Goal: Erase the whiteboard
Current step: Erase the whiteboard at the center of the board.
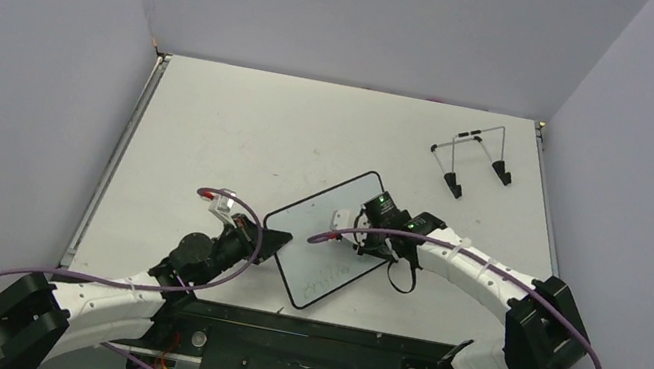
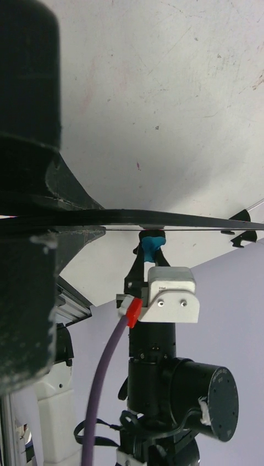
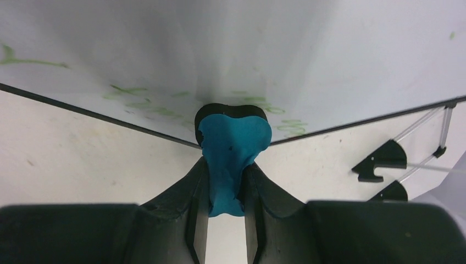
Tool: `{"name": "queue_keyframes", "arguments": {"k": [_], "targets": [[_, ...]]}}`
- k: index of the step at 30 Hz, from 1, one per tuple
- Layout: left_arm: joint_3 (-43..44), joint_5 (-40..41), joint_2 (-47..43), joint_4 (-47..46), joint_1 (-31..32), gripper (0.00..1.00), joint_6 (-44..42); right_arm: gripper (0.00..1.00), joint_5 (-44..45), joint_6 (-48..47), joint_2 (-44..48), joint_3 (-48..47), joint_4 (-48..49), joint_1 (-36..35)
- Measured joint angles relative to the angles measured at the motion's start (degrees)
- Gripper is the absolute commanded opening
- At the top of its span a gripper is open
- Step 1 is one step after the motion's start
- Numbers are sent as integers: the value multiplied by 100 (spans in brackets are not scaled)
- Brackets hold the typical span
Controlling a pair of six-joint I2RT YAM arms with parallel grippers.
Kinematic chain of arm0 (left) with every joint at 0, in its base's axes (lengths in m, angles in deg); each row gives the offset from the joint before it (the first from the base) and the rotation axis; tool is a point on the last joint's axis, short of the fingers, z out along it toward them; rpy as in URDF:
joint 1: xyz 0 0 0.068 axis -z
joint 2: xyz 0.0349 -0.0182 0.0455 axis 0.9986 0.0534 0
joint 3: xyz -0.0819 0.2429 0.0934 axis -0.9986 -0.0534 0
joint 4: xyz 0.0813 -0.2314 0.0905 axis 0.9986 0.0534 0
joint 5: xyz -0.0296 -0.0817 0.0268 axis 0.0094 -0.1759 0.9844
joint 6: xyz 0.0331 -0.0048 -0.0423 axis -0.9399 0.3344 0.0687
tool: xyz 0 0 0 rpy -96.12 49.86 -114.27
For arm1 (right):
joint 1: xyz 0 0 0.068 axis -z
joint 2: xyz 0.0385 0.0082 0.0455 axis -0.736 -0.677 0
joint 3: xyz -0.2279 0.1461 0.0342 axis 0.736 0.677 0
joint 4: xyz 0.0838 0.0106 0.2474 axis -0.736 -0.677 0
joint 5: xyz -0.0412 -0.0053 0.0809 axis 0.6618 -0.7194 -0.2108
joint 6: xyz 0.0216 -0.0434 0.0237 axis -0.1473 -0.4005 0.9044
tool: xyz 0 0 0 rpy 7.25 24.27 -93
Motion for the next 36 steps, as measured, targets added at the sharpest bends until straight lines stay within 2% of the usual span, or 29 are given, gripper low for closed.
{"name": "queue_keyframes", "arguments": {"k": [4, 11, 18, 25, 33, 36], "targets": [[0, -9, -17, 0, 2, 0, 0, 0, -227, -138, 2, 0, -195, 227], [0, -7, -59, 87, 2, 0, -4, 0, -581, -267, 2, 0, -457, -149], [0, -35, -76, 92, -2, 0, -4, 0, -380, -74, 0, -2, -293, 358], [0, -57, -57, 125, -2, 0, -9, 0, -892, -262, 2, -2, -511, -118], [0, -79, 17, 96, -4, 0, 0, 0, -658, 61, 133, -2, -125, 483], [7, -103, 116, 2, -4, 0, 2, 0, -802, -7, 138, -2, -197, 310]]}}
